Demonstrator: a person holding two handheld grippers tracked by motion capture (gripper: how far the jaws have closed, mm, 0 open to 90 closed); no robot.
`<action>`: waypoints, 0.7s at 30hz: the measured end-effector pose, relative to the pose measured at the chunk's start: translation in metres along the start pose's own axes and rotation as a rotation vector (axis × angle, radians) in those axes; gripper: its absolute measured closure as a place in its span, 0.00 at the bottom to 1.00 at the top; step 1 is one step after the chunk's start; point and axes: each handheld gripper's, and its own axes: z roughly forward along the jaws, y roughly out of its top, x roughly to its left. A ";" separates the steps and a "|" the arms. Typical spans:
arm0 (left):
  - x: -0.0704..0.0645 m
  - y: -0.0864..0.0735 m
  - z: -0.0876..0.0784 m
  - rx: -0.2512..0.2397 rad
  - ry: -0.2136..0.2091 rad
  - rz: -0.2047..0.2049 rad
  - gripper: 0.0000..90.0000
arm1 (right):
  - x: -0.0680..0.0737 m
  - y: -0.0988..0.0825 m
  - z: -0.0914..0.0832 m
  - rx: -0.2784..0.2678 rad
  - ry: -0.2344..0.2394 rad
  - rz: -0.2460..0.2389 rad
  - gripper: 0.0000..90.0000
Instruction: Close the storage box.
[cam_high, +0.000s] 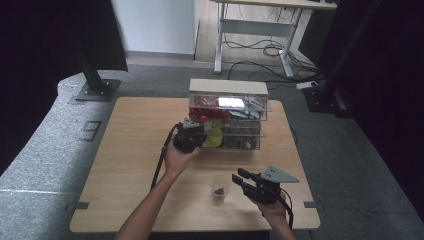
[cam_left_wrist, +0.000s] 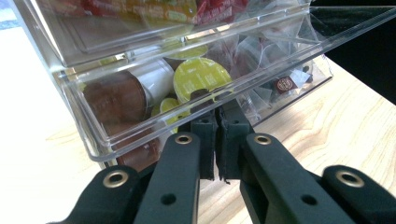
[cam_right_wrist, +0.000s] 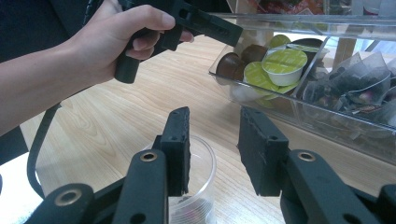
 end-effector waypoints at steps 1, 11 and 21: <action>0.000 -0.001 0.000 0.002 0.000 0.001 0.96 | 0.000 0.000 0.000 0.000 -0.001 -0.001 0.70; 0.006 -0.010 0.003 0.011 0.006 -0.013 0.97 | 0.002 -0.002 0.004 0.016 0.004 -0.011 0.70; 0.010 -0.022 0.004 0.029 0.006 -0.022 0.97 | -0.001 -0.005 0.005 0.026 -0.002 0.000 0.70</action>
